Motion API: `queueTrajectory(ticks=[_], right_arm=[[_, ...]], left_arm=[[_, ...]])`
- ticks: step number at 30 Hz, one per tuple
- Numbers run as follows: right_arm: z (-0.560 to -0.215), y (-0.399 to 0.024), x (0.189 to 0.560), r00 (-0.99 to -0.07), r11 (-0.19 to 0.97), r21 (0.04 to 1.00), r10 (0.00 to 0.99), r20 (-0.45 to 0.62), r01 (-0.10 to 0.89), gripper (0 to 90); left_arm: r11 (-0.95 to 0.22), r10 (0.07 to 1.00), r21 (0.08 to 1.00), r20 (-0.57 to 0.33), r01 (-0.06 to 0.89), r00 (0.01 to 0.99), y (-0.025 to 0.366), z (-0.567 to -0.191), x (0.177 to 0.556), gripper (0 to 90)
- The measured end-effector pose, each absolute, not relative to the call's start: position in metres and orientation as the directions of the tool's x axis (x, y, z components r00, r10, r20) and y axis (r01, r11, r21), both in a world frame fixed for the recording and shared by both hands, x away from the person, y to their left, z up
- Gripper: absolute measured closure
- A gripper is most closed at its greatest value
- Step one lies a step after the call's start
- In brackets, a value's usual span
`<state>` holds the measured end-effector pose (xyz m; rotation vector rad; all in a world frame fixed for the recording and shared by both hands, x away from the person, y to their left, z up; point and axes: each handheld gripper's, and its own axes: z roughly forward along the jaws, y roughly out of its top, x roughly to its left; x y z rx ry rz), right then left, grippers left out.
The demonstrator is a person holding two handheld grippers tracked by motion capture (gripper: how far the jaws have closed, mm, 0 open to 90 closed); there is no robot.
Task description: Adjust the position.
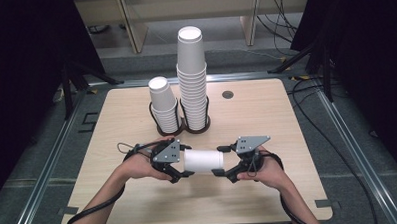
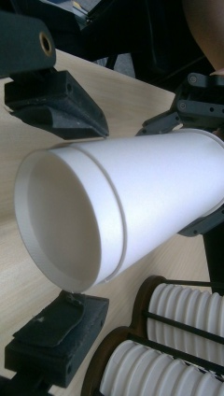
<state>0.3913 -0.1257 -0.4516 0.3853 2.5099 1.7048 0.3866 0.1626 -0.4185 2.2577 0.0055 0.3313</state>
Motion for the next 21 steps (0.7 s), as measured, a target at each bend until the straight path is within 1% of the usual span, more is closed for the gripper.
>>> queueTrajectory(ticks=[4, 5, 6, 9, 10, 12, 14, 18, 21], right_arm=[[-0.45, -0.127, 0.39, -0.963, 0.358, 0.917, 0.254, 0.086, 0.176, 15.7], [-0.45, -0.126, 0.391, -0.966, 0.353, 0.923, 0.248, 0.067, 0.155, 15.7], [-0.45, -0.126, 0.389, -0.961, 0.358, 0.916, 0.264, 0.085, 0.18, 15.7], [-0.448, -0.128, 0.389, -0.964, 0.377, 0.912, 0.26, 0.061, 0.16, 15.7], [-0.448, -0.128, 0.387, -0.957, 0.39, 0.901, 0.278, 0.083, 0.192, 15.7], [-0.448, -0.127, 0.388, -0.961, 0.386, 0.906, 0.268, 0.07, 0.173, 15.7], [-0.447, -0.128, 0.389, -0.962, 0.409, 0.898, 0.267, 0.049, 0.159, 15.7], [-0.446, -0.128, 0.39, -0.962, 0.416, 0.894, 0.266, 0.054, 0.165, 15.7], [-0.444, -0.128, 0.39, -0.962, 0.433, 0.887, 0.27, 0.043, 0.161, 15.7]], left_arm=[[-0.68, 0.098, 0.725, 0.238, -0.11, 0.966, 0.162, -0.417, 0.388, 21.7], [-0.682, 0.099, 0.722, 0.245, -0.113, 0.964, 0.162, -0.417, 0.388, 21.7], [-0.693, 0.094, 0.712, 0.248, -0.115, 0.964, 0.162, -0.417, 0.389, 21.7], [-0.703, 0.098, 0.701, 0.257, -0.116, 0.961, 0.163, -0.416, 0.389, 21.7], [-0.709, 0.095, 0.695, 0.261, -0.119, 0.961, 0.163, -0.415, 0.389, 21.7], [-0.735, 0.078, 0.666, 0.273, -0.13, 0.959, 0.163, -0.413, 0.39, 21.7], [-0.747, 0.07, 0.651, 0.281, -0.136, 0.957, 0.162, -0.411, 0.391, 21.7], [-0.774, 0.039, 0.616, 0.28, -0.148, 0.959, 0.161, -0.407, 0.392, 22.1], [-0.78, 0.032, 0.608, 0.28, -0.152, 0.959, 0.159, -0.407, 0.391, 22.2]])
